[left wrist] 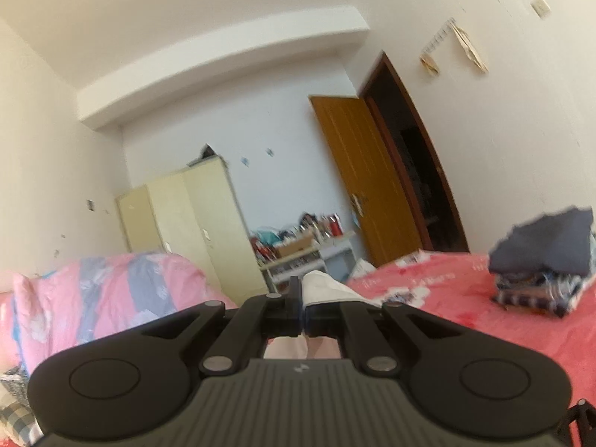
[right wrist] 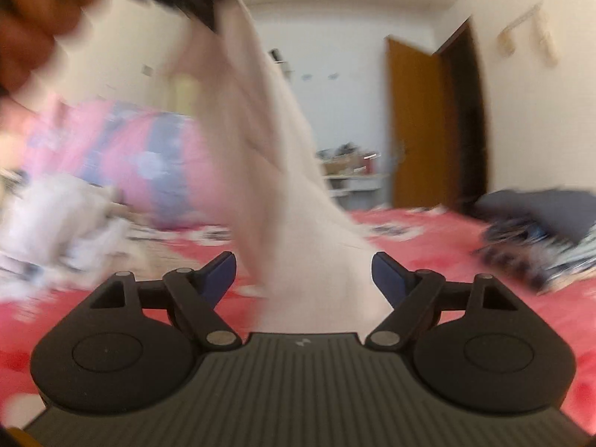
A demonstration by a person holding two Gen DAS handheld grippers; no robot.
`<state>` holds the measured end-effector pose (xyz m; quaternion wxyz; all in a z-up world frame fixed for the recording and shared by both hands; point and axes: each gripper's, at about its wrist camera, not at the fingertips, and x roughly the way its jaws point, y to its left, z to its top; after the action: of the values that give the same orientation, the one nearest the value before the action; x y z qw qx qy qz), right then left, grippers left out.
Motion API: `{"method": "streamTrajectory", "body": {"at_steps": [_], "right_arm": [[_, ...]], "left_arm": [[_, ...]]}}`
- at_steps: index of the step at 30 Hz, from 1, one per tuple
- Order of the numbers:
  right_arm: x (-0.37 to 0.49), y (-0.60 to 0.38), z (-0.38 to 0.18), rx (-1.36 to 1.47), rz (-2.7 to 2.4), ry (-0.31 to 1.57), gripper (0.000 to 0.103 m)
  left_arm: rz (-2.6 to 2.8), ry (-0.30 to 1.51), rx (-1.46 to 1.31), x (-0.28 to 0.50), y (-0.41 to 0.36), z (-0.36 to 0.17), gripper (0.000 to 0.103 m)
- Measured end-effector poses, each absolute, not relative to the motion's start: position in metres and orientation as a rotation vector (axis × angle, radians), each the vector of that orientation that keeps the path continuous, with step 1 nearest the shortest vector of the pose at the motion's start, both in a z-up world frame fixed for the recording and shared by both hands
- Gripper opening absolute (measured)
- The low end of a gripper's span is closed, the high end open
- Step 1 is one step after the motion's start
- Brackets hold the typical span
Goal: Fold clothes
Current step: 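Lift the white shirt high with both grippers and shake it out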
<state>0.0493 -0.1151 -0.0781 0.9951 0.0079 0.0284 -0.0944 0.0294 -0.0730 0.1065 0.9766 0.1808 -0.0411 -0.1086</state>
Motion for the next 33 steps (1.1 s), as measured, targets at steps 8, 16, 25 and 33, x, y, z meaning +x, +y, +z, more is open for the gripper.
{"method": "streamTrajectory", "body": {"at_steps": [8, 16, 25, 33], "right_arm": [[0.049, -0.191, -0.067, 0.087, -0.333, 0.046, 0.010], [-0.003, -0.215, 0.066, -0.080, -0.311, -0.300, 0.004], [-0.110, -0.216, 0.227, -0.272, -0.242, -0.673, 0.004], [-0.152, -0.234, 0.289, -0.274, -0.217, -0.713, 0.004]], "left_arm": [[-0.130, -0.115, 0.286, 0.008, -0.026, 0.117, 0.002], [-0.053, -0.224, 0.195, -0.022, 0.013, 0.163, 0.002], [-0.046, -0.582, 0.136, -0.118, 0.021, 0.278, 0.002], [-0.061, -0.685, 0.193, -0.151, -0.002, 0.320, 0.002]]}}
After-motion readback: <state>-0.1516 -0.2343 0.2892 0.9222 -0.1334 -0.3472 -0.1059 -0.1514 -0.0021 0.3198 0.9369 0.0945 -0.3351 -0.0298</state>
